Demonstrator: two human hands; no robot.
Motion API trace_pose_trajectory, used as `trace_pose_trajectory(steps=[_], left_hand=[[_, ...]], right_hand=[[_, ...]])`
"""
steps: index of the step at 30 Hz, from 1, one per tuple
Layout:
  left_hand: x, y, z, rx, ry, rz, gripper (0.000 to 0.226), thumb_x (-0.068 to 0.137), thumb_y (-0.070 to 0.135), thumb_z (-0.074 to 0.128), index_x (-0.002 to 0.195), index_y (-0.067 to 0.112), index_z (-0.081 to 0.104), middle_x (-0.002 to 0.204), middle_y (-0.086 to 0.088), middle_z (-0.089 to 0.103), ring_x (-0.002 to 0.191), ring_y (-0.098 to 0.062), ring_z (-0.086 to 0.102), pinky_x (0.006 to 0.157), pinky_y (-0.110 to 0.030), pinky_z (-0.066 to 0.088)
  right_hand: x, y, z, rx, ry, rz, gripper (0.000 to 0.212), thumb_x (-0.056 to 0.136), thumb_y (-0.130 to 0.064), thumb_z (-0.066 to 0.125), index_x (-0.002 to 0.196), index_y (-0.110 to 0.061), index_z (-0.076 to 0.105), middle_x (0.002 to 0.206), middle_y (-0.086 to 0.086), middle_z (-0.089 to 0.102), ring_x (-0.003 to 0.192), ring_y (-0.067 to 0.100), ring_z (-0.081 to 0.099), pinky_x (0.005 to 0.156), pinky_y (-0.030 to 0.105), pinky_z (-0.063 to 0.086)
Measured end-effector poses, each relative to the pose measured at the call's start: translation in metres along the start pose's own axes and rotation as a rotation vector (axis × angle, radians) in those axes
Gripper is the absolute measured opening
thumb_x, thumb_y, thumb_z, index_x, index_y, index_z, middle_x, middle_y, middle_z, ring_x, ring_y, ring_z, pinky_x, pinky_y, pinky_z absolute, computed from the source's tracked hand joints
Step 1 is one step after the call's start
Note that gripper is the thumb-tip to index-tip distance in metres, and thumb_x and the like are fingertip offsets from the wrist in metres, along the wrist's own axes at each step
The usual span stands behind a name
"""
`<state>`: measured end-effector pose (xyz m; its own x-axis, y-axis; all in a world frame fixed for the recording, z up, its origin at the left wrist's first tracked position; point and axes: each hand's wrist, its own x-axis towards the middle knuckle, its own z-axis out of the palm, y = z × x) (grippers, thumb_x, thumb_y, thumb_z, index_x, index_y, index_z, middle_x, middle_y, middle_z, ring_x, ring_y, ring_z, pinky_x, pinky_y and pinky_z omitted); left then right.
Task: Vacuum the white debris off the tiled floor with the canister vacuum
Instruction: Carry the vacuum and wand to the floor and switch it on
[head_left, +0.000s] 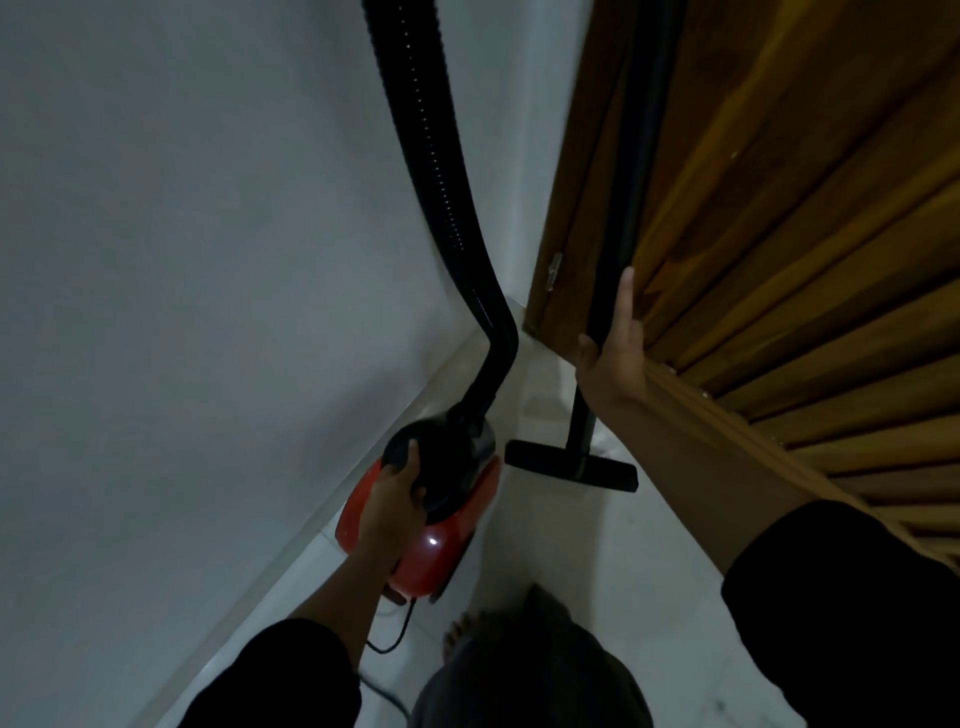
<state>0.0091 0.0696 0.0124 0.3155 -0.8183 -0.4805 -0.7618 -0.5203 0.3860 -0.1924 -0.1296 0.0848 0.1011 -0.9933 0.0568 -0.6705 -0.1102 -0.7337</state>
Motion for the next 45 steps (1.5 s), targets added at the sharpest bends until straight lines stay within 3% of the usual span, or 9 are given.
trace_pose_trajectory(steps=[3, 6, 9, 13, 15, 20, 25, 38, 45], left_hand=[[-0.061, 0.018, -0.041, 0.046, -0.018, -0.029, 0.063, 0.103, 0.015, 0.038, 0.157, 0.019, 0.005, 0.118, -0.015, 0.052, 0.093, -0.023, 0.056, 0.080, -0.026, 0.042], [-0.126, 0.035, -0.083, -0.128, 0.011, -0.055, 0.065, 0.099, 0.010, 0.048, 0.156, 0.019, 0.019, 0.149, -0.019, 0.039, 0.130, -0.032, 0.046, 0.105, -0.032, 0.036], [-0.187, 0.040, -0.117, -0.156, 0.052, -0.032, 0.064, 0.099, 0.010, 0.050, 0.156, 0.019, 0.022, 0.154, -0.015, 0.035, 0.136, -0.032, 0.041, 0.107, -0.035, 0.037], [-0.251, 0.035, -0.146, -0.037, 0.043, 0.042, 0.072, 0.098, 0.005, 0.045, 0.156, 0.012, 0.003, 0.132, -0.022, 0.053, 0.108, -0.034, 0.056, 0.084, -0.034, 0.045], [-0.280, 0.033, -0.152, -0.005, 0.060, 0.042, 0.075, 0.097, 0.004, 0.045, 0.156, 0.012, -0.001, 0.121, -0.022, 0.059, 0.096, -0.029, 0.057, 0.079, -0.034, 0.045], [-0.354, 0.034, -0.155, -0.064, 0.120, 0.011, 0.070, 0.094, 0.007, 0.054, 0.155, 0.017, 0.022, 0.134, -0.018, 0.056, 0.119, -0.033, 0.057, 0.094, -0.032, 0.046], [-0.419, 0.026, -0.151, 0.128, 0.117, 0.081, 0.077, 0.094, 0.007, 0.048, 0.156, 0.014, 0.003, 0.114, -0.020, 0.063, 0.102, -0.032, 0.060, 0.081, -0.031, 0.046], [-0.570, -0.018, -0.090, 0.129, 0.052, 0.189, 0.073, 0.096, 0.009, 0.049, 0.156, 0.010, 0.006, 0.135, -0.019, 0.056, 0.124, -0.033, 0.052, 0.095, -0.025, 0.040], [-0.677, -0.087, -0.059, 0.126, 0.061, 0.239, 0.075, 0.095, 0.010, 0.050, 0.156, 0.010, 0.006, 0.127, -0.020, 0.061, 0.117, -0.033, 0.056, 0.089, -0.026, 0.043]], right_hand=[[-0.028, -0.040, -0.049, -0.046, -0.027, -0.009, 0.080, 0.099, -0.004, 0.054, 0.152, -0.029, -0.001, 0.106, 0.012, 0.045, 0.092, 0.031, 0.050, 0.082, 0.014, 0.023], [-0.061, -0.083, -0.101, -0.106, -0.062, 0.023, 0.078, 0.100, -0.003, 0.051, 0.157, -0.023, 0.001, 0.103, 0.006, 0.036, 0.083, 0.019, 0.038, 0.074, 0.012, 0.019], [-0.100, -0.118, -0.146, -0.083, -0.057, 0.016, 0.083, 0.099, -0.002, 0.051, 0.151, -0.033, -0.006, 0.100, 0.008, 0.038, 0.077, 0.019, 0.039, 0.069, 0.019, 0.028], [-0.150, -0.158, -0.202, -0.029, -0.049, 0.014, 0.066, 0.100, -0.032, 0.038, 0.149, -0.035, -0.007, 0.097, 0.009, 0.038, 0.062, 0.011, 0.031, 0.055, 0.017, 0.026], [-0.174, -0.168, -0.222, -0.037, -0.011, 0.010, 0.070, 0.103, -0.025, 0.043, 0.153, -0.034, -0.004, 0.097, 0.008, 0.039, 0.062, 0.010, 0.032, 0.053, 0.012, 0.024], [-0.242, -0.178, -0.269, -0.085, 0.017, 0.026, 0.086, 0.102, -0.010, 0.049, 0.149, -0.043, -0.015, 0.102, 0.009, 0.041, 0.067, 0.014, 0.040, 0.052, 0.015, 0.024], [-0.325, -0.181, -0.322, -0.079, 0.048, 0.006, 0.088, 0.101, -0.013, 0.051, 0.142, -0.049, -0.019, 0.103, 0.011, 0.042, 0.073, 0.025, 0.047, 0.064, 0.026, 0.036], [-0.513, -0.178, -0.381, -0.096, 0.150, 0.052, 0.088, 0.101, -0.010, 0.051, 0.142, -0.049, -0.017, 0.103, 0.016, 0.045, 0.068, 0.021, 0.042, 0.065, 0.029, 0.038], [-0.662, -0.207, -0.377, -0.077, 0.224, 0.026, 0.088, 0.100, -0.006, 0.052, 0.143, -0.048, -0.012, 0.101, 0.013, 0.040, 0.061, 0.013, 0.034, 0.054, 0.023, 0.029]])
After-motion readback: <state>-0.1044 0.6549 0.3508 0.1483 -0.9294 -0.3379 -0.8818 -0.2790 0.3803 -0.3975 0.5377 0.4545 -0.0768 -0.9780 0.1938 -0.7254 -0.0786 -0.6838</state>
